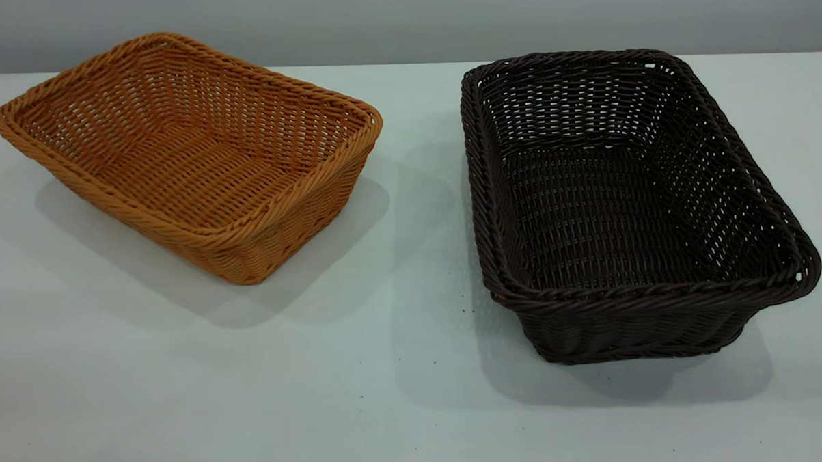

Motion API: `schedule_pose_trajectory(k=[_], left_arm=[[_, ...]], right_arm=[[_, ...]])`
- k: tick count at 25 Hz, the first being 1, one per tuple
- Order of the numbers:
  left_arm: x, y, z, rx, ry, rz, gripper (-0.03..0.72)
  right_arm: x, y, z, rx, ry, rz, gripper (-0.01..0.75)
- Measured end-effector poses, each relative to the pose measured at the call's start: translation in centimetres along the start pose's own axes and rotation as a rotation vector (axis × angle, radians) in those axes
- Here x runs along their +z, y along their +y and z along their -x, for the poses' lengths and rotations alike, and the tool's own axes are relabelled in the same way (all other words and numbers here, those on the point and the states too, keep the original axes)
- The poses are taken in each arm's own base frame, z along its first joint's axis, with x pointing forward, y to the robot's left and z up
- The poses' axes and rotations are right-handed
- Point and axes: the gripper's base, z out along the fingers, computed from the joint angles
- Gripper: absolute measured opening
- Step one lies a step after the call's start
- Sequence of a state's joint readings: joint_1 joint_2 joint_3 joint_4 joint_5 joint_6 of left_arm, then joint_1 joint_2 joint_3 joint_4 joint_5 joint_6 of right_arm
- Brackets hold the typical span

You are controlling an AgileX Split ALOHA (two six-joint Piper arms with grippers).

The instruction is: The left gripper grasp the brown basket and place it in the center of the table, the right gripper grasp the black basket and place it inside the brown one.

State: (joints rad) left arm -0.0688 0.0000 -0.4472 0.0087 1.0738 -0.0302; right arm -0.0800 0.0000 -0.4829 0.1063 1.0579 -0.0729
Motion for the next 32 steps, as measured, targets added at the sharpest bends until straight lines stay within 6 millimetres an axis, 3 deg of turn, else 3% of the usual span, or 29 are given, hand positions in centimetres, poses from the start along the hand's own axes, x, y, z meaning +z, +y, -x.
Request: schedule_pose_trajectory(k=[22, 26, 32], left_arm=[[-0.2, -0.1, 0.1, -0.004, -0.006, -0.008, -0.001], [-0.5, -0.5, 1.4, 0.011, -0.011, -0.051, -0.001], [0.2, -1.1, 5.0, 0.126, -0.03, -0.103, -0.001]], right_arm=[[0.0, 0.3, 0.1, 0.029, -0.008, 0.038, 0.0], [-0.2, 0.6, 0.6, 0.043, -0.03, 0.068, 0.002], [1.7, 1.6, 2.8, 0.094, 0.04, 0.2, 0.068]])
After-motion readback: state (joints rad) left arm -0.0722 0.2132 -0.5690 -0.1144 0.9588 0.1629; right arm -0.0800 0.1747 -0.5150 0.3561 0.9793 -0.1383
